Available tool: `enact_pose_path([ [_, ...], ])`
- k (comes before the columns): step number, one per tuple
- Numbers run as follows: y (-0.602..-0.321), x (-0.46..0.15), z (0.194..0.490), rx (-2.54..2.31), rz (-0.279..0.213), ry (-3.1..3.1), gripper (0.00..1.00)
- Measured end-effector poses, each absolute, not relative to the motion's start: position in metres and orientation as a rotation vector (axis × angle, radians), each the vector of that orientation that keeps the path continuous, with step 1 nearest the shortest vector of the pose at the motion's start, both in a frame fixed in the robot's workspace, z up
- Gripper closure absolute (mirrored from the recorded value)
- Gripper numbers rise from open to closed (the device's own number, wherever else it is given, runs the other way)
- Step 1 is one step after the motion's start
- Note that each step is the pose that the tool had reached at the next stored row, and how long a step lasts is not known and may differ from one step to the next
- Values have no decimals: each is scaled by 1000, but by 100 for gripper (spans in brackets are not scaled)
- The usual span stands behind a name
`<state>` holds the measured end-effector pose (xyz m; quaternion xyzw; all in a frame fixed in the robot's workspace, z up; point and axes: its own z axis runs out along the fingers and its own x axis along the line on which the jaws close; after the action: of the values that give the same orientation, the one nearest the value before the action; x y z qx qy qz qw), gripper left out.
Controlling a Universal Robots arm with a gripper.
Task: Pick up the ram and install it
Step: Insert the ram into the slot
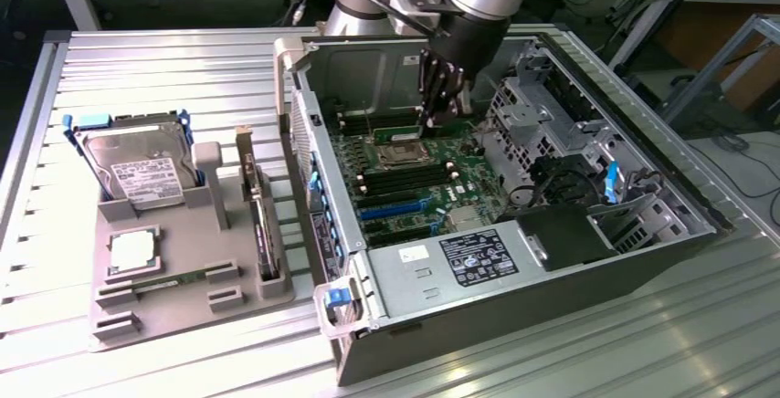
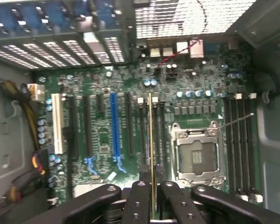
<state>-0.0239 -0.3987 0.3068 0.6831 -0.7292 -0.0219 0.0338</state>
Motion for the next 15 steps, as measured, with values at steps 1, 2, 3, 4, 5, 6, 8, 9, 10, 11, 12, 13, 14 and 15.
enact_pose_path([
  [1, -398, -24, 305, 2112, -66, -2233, 85],
  [2, -398, -23, 303, 2133, -64, -2211, 85],
  [3, -398, -23, 302, 2150, -63, -2193, 85],
  [4, -398, -23, 300, 2175, -61, -2167, 85],
  [5, -398, -23, 297, 2185, -60, -2156, 85],
  [6, -398, -23, 294, 2185, -60, -2156, 85],
  [8, -398, -23, 289, 2185, -60, -2156, 85],
  [9, -398, -23, 285, 2182, -60, -2159, 85],
  [10, -398, -23, 281, 2164, -61, -2178, 85],
  [11, -398, -23, 279, 2141, -62, -2201, 85],
  [12, -398, -23, 277, 2121, -63, -2221, 85],
  [13, -398, -23, 275, 2113, -63, -2228, 85],
  [14, -398, -23, 274, 2113, -62, -2228, 85],
  [15, -398, -23, 272, 2112, -61, -2228, 85],
])
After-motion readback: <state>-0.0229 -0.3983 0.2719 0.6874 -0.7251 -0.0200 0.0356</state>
